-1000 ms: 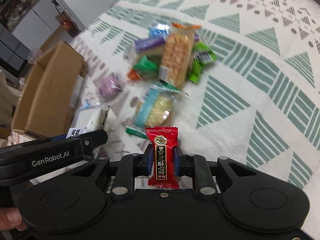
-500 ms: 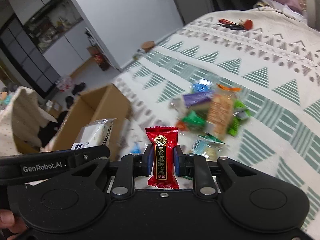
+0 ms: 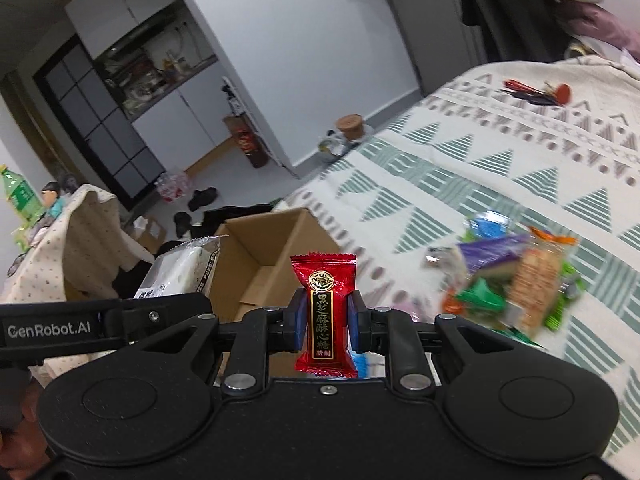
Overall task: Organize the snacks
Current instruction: 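Drop the white pack into the box with the left gripper while the right drops the red candy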
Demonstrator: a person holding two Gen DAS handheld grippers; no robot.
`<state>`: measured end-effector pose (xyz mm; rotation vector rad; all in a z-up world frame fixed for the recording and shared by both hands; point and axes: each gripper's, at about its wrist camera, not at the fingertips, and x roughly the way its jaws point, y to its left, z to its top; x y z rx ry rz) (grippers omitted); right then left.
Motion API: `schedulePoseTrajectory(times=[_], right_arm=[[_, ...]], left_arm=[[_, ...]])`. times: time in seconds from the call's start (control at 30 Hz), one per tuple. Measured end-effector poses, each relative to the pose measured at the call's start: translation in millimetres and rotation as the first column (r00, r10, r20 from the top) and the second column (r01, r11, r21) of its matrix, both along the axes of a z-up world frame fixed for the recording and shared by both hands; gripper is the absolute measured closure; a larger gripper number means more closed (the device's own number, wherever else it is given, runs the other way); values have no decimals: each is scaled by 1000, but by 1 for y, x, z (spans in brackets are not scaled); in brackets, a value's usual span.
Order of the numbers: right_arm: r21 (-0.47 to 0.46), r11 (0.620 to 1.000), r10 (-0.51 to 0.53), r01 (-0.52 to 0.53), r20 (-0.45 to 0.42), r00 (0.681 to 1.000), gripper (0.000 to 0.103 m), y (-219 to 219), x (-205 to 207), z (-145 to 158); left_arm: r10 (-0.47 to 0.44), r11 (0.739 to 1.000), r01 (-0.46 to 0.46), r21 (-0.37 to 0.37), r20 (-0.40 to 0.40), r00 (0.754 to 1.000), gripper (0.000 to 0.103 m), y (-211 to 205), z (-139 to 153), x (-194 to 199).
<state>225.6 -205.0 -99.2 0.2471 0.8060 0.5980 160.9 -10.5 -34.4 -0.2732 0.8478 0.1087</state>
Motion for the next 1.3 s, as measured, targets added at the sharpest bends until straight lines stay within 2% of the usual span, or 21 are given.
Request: schedulePoseTrajectory(times=[0.3,0.53,0.83,1.1,1.13,1.23,1.27,1.3], right_arm=[[81,994,71,-76,61,996,83,31,1,10],[103,989,103,-108,51,993,83,53,5,6],[108,987,124,-122,-10,992,83,80,17,-9],[112,986,127,-123,-26,992,82,83,18,-15],[117,986,126,-121,-28,992,81,83,19,-16],[136,983,125,-120,-32,992,68,82,19,-17],[132,985,116,-110,-40,992,53,81,20,-17],[129,987,102,-96,-38,994,42,81,19,-15]], left_arm=[[67,998,-67,6,11,998,59,35,-2,1],[98,995,-98,-1,-2,995,59,59,-14,8],[155,988,-155,-7,-30,987,58,88,-32,22],[192,981,-193,-20,-56,980,49,101,-42,28],[194,980,-196,-20,-57,979,48,101,-42,27],[194,980,-196,-19,-64,979,40,101,-43,25],[195,980,-196,-19,-65,979,37,101,-43,24],[195,980,-197,-17,-66,979,35,101,-42,22]])
